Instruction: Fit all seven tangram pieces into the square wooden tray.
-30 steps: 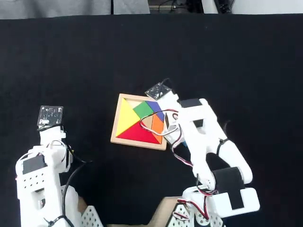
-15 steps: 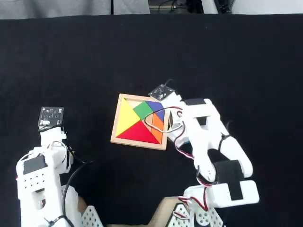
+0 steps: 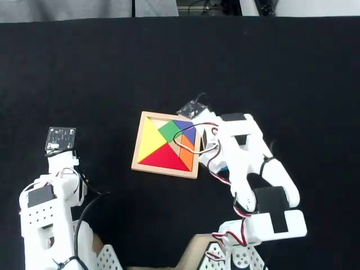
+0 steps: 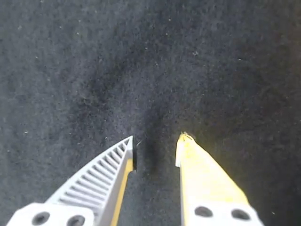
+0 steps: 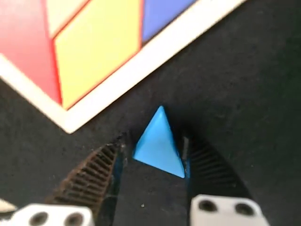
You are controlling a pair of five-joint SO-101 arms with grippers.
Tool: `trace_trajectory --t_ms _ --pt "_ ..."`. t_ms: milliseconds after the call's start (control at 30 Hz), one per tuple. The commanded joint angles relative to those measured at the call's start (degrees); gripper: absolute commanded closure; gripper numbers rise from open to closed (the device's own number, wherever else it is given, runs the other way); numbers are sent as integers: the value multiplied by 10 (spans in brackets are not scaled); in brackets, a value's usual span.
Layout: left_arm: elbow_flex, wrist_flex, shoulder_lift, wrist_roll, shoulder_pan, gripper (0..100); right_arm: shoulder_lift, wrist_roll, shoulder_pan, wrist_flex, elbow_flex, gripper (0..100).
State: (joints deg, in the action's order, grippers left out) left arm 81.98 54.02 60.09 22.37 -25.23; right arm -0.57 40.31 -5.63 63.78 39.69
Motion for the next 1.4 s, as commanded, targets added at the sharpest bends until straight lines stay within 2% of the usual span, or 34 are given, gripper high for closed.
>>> trace_trajectory --t_ms 0,167,367,467,700,933,1067,1200,1367 --pt "-3 -9 5 -4 -7 841 1 50 14 22 -8 816" --pt "-3 -9 5 -4 -6 841 0 93 16 25 -7 749" --pt "-3 -9 5 -4 -6 841 -4 163 25 12 12 744" --pt "-3 -9 5 -4 -5 841 -4 164 41 -26 31 751" --pt "-3 -9 5 -4 -6 841 -4 174 46 -33 33 865" --pt "-3 -9 5 -4 -6 841 14 171 48 -27 7 868" --pt "-3 -9 5 -4 -6 841 63 171 45 33 -52 868" --pt "-3 -9 5 -4 -4 841 96 171 9 102 -140 868" --pt "-3 -9 5 -4 -3 841 95 170 -70 147 -218 868"
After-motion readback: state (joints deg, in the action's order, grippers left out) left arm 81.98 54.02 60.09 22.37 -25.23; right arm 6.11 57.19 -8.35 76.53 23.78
